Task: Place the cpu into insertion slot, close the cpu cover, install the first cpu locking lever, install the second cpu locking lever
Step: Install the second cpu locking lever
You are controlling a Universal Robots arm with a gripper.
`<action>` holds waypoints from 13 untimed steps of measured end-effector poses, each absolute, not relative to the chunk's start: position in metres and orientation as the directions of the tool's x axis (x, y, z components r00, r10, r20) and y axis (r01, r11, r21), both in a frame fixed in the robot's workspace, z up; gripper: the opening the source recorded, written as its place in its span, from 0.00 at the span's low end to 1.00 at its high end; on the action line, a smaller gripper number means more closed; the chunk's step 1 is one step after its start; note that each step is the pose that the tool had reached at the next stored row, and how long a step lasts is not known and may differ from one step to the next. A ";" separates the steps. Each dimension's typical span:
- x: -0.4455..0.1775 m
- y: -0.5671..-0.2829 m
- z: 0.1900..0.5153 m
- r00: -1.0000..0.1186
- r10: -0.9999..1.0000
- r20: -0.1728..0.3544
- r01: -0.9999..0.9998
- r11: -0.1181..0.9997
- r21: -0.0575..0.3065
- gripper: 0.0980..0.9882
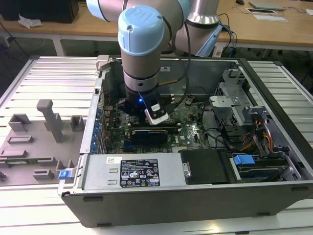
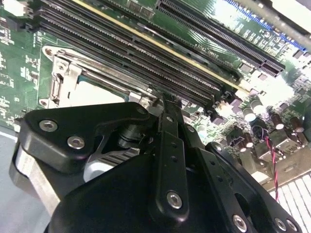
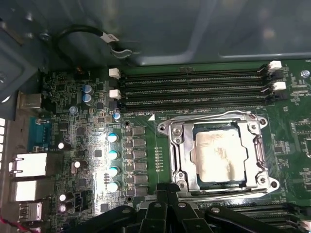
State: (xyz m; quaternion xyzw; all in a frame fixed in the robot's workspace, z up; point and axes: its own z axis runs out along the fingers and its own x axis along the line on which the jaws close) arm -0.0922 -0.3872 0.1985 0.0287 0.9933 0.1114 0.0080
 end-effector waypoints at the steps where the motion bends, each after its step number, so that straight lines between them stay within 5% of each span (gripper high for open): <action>1: -0.092 -0.387 0.198 -0.998 0.059 -0.009 0.055 0.974 0.222 0.01; 13: -0.091 -0.387 0.212 -0.998 0.059 -0.010 0.055 0.973 0.222 0.01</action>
